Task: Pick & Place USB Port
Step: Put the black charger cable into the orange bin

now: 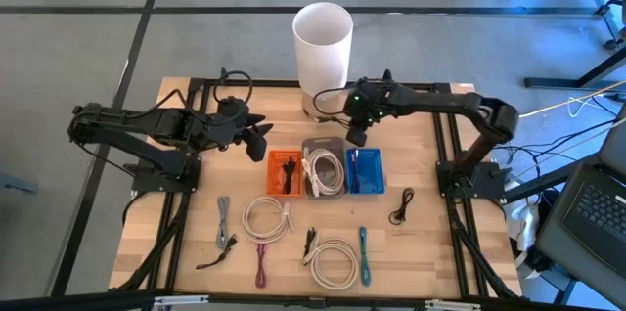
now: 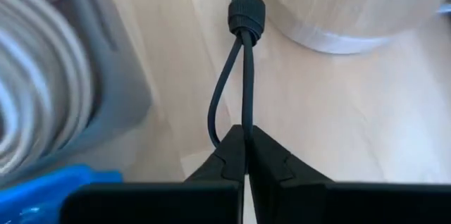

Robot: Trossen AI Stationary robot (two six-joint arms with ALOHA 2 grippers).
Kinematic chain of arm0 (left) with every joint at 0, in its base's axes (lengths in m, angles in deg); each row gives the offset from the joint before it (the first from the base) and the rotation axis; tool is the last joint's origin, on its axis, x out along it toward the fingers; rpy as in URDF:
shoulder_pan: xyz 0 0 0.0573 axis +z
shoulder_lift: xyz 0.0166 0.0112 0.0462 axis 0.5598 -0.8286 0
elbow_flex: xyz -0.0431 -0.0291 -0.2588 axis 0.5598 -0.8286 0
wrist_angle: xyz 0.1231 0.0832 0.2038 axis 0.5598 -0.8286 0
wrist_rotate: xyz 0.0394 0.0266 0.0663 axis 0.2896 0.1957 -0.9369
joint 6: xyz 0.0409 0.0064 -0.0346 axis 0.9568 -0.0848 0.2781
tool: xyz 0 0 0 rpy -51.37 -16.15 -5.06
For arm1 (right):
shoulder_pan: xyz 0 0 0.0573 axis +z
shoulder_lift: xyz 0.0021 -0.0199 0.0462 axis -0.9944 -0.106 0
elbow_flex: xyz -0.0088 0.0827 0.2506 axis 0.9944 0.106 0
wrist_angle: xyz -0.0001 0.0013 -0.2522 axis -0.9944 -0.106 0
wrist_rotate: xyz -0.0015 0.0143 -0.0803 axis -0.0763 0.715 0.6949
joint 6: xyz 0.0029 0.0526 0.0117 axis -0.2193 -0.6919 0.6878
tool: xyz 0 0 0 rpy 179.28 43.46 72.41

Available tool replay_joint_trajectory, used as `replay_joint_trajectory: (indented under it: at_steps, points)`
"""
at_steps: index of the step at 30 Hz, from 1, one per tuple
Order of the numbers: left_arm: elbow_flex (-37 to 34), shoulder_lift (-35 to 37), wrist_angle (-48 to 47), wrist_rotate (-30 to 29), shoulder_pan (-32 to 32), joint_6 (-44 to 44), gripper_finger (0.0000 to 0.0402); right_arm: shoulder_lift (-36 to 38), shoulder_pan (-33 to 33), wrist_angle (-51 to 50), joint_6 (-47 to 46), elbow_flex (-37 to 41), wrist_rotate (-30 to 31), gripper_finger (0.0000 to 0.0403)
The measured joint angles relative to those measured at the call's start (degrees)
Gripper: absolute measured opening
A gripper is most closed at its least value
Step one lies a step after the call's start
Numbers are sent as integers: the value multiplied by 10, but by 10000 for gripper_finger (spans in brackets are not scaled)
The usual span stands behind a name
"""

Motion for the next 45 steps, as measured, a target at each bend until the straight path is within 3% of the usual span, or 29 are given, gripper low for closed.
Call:
replay_joint_trajectory:
  at_steps: [6, 12, 16, 20, 28, 35, 45]
  points:
    - [0, 0, 0, 4, 0, 5, 157, 96, 32, -59, -37, 0, 6, 1]
    - [0, -10, 2, 3, 0, 5, 157, 215, 110, -74, -122, -1, 6, 1]
    - [0, -30, 26, 2, 0, 8, 157, 285, 174, -15, -196, -1, 12, 1]
    - [0, -58, 108, 15, 0, 51, 157, 330, 232, 100, -232, -2, 53, 1]
    - [0, -101, 405, 128, 0, 212, 157, 349, 286, 271, -227, -2, 86, 1]
    - [0, -131, 659, 252, 17, 291, 157, 334, 310, 327, -230, -2, 87, 1]
    - [0, -169, 703, 341, 75, 235, 157, 315, 332, 356, -228, -2, 94, 1]
